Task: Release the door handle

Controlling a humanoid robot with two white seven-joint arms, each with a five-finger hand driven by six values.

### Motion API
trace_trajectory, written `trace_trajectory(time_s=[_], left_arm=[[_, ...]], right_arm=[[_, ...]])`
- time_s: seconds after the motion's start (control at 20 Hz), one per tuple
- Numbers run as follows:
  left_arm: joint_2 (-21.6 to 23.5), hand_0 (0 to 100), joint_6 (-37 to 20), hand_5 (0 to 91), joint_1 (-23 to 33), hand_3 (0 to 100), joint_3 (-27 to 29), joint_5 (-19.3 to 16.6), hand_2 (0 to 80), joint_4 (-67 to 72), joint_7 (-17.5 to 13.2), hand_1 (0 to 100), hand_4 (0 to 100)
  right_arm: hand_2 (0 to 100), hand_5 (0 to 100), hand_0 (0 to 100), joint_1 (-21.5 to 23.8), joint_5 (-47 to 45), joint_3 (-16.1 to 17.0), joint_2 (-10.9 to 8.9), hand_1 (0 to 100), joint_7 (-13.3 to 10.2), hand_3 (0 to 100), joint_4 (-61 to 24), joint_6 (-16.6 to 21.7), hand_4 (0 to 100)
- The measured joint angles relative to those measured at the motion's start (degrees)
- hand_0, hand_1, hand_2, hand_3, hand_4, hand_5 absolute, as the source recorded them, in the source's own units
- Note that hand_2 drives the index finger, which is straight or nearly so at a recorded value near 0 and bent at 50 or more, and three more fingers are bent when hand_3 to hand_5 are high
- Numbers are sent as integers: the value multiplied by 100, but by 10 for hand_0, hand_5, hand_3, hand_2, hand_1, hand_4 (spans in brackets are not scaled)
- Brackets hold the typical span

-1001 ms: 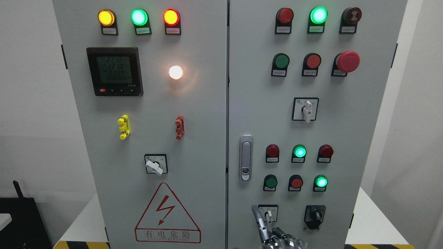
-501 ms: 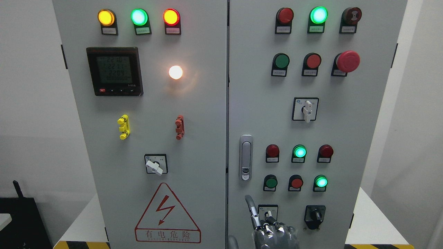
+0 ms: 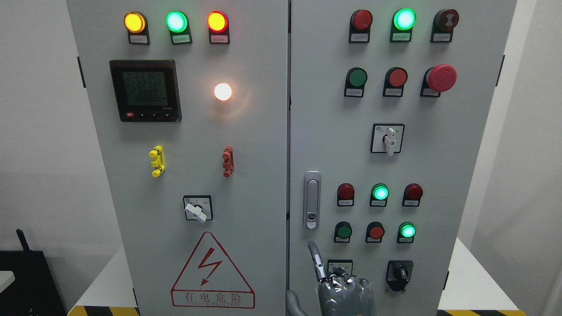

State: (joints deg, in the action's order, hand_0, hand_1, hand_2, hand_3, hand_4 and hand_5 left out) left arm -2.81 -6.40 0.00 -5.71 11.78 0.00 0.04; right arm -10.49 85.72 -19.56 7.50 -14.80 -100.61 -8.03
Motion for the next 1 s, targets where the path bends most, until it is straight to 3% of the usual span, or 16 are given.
trace_trajectory(time_s=[1.0], left_arm=[[0, 120, 0, 0, 0, 0, 0, 0, 0, 0, 0, 389, 0]], right_arm=[[0, 983, 384, -431, -45, 39, 17, 175, 192, 1000, 293, -186, 884]])
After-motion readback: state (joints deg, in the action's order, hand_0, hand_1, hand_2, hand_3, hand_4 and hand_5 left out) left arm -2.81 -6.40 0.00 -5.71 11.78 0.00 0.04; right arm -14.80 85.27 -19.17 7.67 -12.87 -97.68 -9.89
